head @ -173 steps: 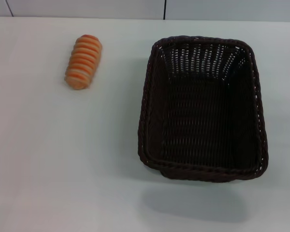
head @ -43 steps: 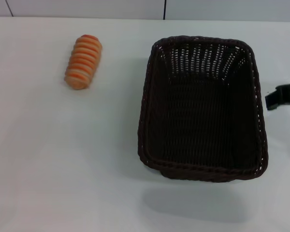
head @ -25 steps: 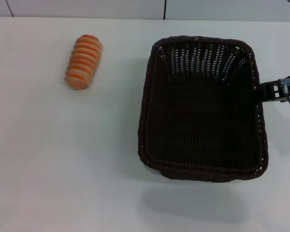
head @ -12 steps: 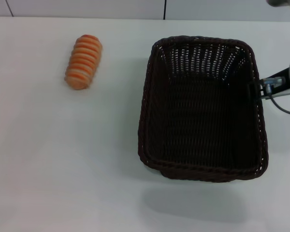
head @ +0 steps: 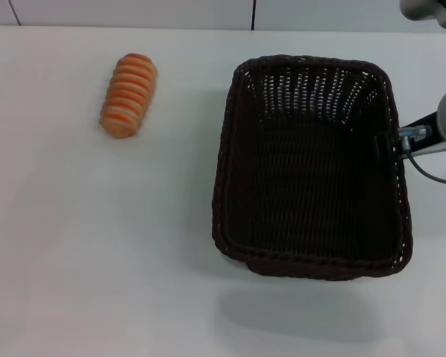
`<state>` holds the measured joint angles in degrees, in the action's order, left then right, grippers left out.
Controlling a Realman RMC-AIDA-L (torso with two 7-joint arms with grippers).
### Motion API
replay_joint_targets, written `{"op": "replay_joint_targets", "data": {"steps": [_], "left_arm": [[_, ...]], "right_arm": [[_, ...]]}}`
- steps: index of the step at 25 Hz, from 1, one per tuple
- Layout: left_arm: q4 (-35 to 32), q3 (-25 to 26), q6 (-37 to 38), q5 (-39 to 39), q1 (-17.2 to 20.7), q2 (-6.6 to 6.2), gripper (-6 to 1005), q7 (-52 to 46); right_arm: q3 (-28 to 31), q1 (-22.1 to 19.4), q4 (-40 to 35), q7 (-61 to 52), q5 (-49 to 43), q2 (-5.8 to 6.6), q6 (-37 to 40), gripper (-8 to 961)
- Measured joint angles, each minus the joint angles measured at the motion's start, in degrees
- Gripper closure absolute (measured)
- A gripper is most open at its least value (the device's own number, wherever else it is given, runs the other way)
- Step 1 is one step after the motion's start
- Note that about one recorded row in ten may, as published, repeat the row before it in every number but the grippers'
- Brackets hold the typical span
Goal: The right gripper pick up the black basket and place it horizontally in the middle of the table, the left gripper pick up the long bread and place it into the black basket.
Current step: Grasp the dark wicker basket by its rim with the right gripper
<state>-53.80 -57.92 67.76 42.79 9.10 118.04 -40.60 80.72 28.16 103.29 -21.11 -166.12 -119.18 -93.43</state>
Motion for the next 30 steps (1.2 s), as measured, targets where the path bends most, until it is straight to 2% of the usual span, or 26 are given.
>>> {"op": "replay_joint_targets", "data": {"steps": [17, 30], "left_arm": [[-0.4, -0.3, 0.0, 0.0, 0.0, -0.01, 221, 0.0], [0.0, -0.1, -0.3, 0.0, 0.0, -0.01, 225, 0.0]], "right_arm": [[-1.9, -4.7, 0.9, -0.8, -0.3, 0.00, 2.5, 455], [-3.8, -4.7, -7.1, 2.3, -0.5, 0.16, 12.1, 467]]}}
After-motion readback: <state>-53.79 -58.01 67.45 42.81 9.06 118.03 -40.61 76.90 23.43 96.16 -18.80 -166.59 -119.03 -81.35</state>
